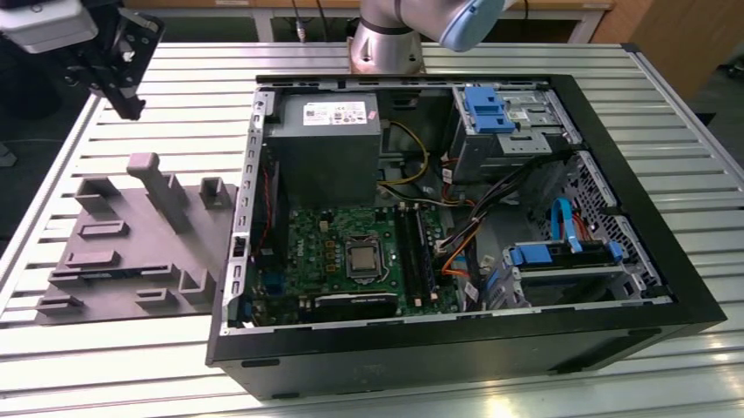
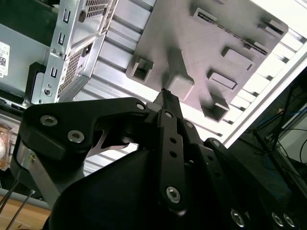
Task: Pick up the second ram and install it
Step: 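Reach for the second ram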
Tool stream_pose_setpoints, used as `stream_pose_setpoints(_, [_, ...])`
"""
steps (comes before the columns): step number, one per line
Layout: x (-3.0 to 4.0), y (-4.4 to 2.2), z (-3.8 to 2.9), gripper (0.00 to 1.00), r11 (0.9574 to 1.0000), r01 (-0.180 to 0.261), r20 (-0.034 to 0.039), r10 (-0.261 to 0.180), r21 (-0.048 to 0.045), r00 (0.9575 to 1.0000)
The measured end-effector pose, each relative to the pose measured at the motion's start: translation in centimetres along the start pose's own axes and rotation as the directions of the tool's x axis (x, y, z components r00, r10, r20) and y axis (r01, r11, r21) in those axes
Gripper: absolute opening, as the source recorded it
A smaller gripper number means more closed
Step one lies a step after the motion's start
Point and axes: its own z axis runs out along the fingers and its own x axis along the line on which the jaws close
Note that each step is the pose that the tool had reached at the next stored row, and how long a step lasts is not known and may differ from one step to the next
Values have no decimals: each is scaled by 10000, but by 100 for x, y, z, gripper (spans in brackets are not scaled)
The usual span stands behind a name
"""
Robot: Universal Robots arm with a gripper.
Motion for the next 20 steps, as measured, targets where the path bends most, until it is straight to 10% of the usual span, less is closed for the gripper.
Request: stream_pose_setpoints(20, [49, -52, 0, 11, 10000, 11, 0, -11, 0, 10000])
